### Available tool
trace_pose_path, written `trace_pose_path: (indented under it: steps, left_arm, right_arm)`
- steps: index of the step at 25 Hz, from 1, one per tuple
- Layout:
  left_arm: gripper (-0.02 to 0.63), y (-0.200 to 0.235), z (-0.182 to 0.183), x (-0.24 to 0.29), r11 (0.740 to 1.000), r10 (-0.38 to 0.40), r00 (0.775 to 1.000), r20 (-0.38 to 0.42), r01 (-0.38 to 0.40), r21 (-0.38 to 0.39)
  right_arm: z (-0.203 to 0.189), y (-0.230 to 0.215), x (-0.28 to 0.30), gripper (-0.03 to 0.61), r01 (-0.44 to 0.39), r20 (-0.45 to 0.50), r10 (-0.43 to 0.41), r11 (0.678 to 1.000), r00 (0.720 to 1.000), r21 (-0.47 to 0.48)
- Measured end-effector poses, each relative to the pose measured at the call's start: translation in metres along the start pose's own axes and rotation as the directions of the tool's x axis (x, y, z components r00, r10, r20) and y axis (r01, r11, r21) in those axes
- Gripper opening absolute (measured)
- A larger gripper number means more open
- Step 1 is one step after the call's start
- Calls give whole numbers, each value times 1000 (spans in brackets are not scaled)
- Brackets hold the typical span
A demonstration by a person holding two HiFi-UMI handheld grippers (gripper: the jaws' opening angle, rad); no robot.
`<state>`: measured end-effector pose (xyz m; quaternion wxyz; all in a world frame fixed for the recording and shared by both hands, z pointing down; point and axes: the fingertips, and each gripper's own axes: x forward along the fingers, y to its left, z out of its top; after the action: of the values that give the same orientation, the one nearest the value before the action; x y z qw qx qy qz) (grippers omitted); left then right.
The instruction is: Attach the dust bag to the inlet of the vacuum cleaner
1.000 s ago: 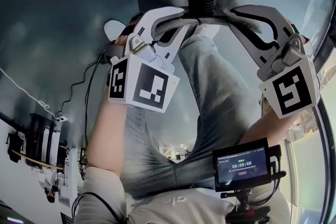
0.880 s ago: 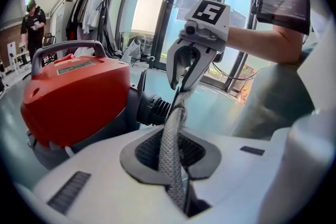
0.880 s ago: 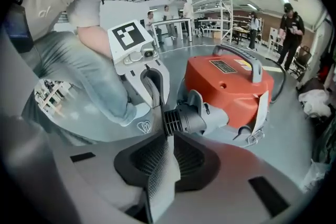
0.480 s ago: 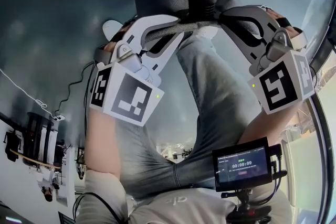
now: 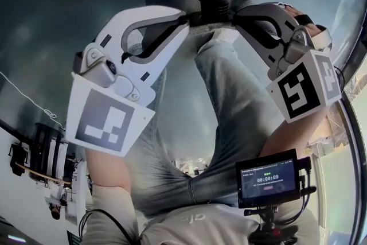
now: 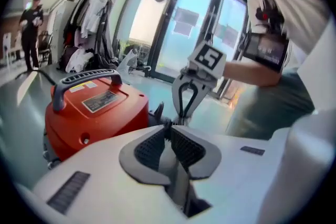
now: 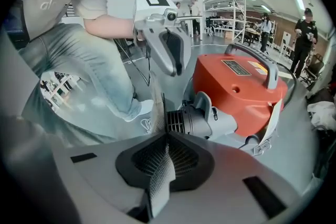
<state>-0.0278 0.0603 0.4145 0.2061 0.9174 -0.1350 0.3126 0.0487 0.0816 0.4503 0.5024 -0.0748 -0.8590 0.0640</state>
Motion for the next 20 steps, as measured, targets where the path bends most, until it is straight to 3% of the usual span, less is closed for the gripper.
trace_pose_path:
  steps: [2, 4, 12, 20]
  left_arm:
    - [43, -3, -17, 17, 997, 24, 995, -93, -17, 77]
    - [43, -11, -25, 26, 995, 1, 992, -125, 12, 99]
    - [44, -20, -28, 26, 992, -81, 989, -127, 92, 82]
    - [14, -21, -29, 48, 990, -49, 988, -143, 68, 127]
  right_arm:
    - [0, 0, 0, 23, 6, 4, -6, 1000, 1000, 6]
    - [0, 1, 1, 23, 8, 1, -8, 1000, 1000, 8]
    - [-1, -1, 1, 23, 13, 15, -13, 1000, 1000, 16]
    - [0, -1, 0, 24, 3, 20, -3, 1000, 1000, 23]
